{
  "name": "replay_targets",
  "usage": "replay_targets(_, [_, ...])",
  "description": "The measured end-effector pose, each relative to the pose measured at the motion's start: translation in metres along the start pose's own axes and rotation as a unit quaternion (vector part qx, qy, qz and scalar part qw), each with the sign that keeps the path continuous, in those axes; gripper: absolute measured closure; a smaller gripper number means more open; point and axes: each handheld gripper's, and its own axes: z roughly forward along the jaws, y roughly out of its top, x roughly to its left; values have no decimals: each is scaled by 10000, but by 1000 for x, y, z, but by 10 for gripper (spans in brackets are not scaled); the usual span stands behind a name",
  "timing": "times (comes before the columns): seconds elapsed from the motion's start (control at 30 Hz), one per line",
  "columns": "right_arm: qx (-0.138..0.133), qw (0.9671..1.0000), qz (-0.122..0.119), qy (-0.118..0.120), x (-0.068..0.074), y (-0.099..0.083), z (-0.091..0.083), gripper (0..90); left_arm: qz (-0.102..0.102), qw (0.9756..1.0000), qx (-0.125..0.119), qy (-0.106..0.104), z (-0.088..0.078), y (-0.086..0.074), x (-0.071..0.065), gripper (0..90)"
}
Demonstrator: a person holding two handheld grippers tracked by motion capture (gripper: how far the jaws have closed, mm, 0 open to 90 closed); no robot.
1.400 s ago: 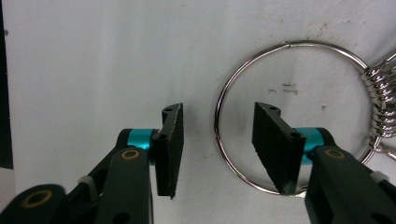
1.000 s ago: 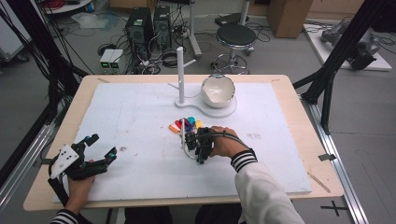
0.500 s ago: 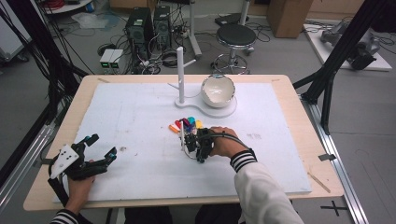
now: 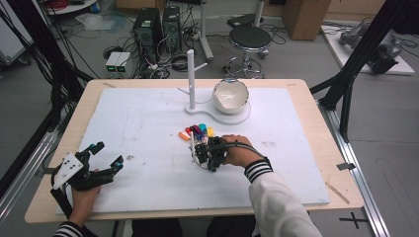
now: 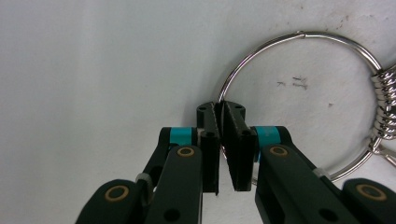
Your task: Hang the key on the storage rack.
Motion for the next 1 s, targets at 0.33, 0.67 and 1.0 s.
replay_targets(0.33, [-75, 9997, 30, -219, 3, 0, -4, 872, -4, 10000, -7, 11, 0, 0, 0, 137])
replay_targets(0.67, [-937, 9936, 549, -317, -3, -14, -27, 875, -6, 10000, -8, 11, 0, 0, 0, 137])
replay_targets(1.0, [-1996, 9675, 1370, -725, -13, -39, -55, 881, -8, 10000, -11, 10, 0, 0, 0, 137])
